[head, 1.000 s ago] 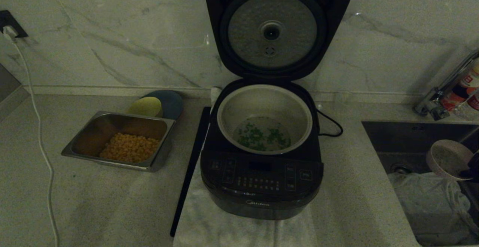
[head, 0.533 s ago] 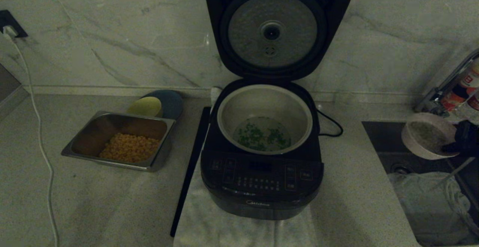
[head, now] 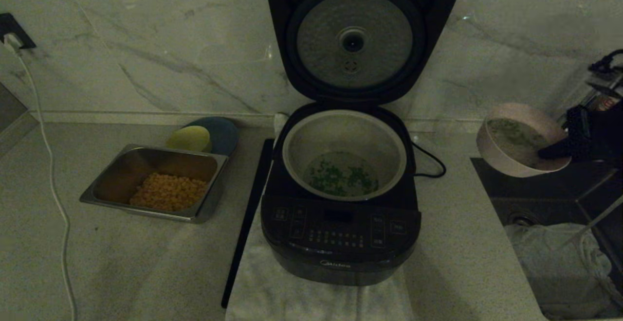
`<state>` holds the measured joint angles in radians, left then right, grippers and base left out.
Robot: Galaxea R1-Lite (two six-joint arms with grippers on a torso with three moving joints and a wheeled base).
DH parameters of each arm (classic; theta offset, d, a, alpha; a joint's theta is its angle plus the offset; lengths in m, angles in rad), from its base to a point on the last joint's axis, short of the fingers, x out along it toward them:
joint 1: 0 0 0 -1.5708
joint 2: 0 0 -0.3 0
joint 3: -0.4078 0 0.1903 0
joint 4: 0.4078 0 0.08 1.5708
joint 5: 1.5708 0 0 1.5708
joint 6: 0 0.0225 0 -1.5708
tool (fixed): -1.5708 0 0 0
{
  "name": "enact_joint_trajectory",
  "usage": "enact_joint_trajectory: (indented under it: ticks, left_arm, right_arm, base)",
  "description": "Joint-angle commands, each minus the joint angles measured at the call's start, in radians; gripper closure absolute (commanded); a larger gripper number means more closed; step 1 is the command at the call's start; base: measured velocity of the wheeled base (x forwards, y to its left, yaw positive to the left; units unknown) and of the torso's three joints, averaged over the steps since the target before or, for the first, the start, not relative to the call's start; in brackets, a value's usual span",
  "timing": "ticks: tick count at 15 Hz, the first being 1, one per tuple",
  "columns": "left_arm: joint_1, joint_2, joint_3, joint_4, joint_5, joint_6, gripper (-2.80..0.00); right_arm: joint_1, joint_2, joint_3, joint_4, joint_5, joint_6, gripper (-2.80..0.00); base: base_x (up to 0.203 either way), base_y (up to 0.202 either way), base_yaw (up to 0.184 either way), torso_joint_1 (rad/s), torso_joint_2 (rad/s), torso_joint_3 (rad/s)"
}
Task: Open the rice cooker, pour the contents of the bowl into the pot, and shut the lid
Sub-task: Pour the water from the bowl into the rice cooker
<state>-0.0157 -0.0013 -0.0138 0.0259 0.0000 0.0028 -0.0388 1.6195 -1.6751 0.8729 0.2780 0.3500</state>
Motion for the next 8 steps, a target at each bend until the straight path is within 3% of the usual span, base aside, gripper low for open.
enact_joint_trajectory:
  ticks: [1, 5, 8]
  left_arm:
    - [0.000, 0.000, 0.000, 0.000, 0.000, -0.001, 0.00]
    - [0.000, 0.000, 0.000, 0.000, 0.000, 0.000, 0.00]
    - [0.000, 0.000, 0.001, 0.000, 0.000, 0.000, 0.00]
  right_arm:
    - [0.147, -0.008, -0.072, 0.018, -0.051, 0.013, 0.00]
    - [0.364, 0.096, -0.230, 0.026, -0.174, 0.052, 0.00]
    - [0.495, 0.157, -0.255, -0.054, -0.247, 0.059, 0.00]
  base:
    - [0.000, 0.000, 0.000, 0.000, 0.00, 0.000]
    - [0.000, 0.000, 0.000, 0.000, 0.00, 0.000]
    - [0.000, 0.000, 0.000, 0.000, 0.00, 0.000]
